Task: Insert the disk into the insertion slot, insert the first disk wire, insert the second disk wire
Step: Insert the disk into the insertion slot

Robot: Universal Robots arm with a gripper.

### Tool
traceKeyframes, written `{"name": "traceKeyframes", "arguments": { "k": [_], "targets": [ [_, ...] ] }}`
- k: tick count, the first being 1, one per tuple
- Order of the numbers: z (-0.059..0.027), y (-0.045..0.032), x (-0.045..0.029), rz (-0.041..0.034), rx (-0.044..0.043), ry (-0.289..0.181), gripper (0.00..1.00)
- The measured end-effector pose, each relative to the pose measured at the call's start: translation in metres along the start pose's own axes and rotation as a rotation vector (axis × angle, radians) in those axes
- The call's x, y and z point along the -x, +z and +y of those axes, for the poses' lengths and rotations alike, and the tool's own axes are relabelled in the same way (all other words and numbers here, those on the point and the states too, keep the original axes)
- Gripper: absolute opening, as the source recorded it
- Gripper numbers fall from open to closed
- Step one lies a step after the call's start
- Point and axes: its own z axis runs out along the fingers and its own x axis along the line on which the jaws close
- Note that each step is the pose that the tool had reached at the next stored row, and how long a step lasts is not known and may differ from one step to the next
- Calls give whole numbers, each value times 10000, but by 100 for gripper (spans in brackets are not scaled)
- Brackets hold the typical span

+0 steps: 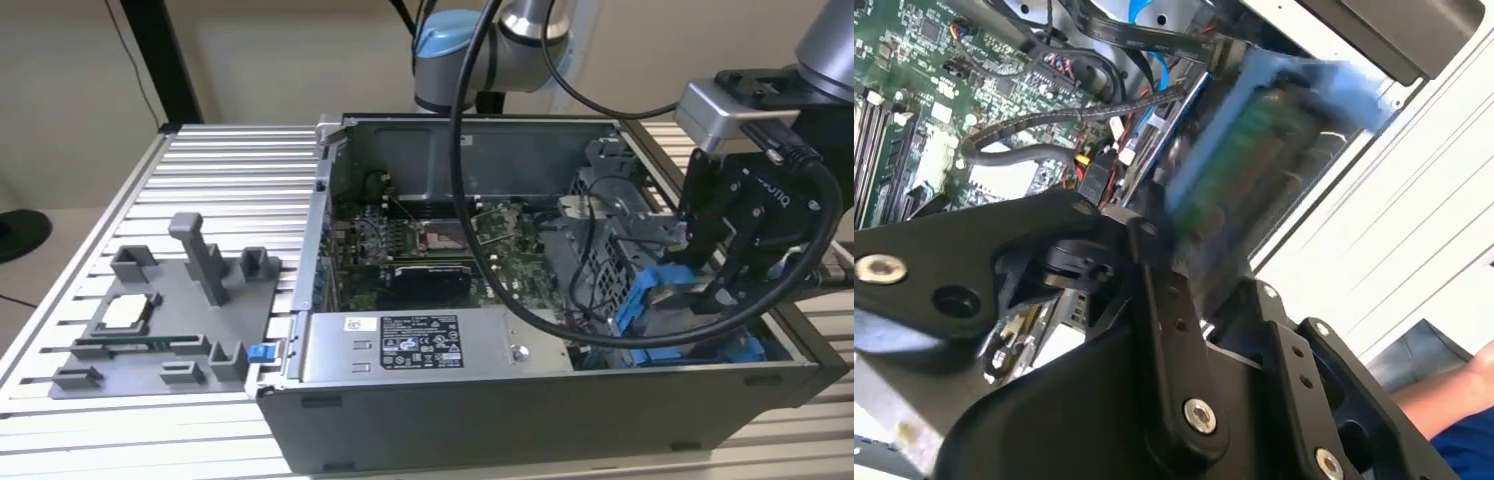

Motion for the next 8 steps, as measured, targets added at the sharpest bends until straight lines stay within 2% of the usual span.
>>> {"name": "traceKeyframes", "arguments": {
  "k": [8],
  "targets": [
    [1, 1, 0, -1, 0, 1, 100]
  ]
}}
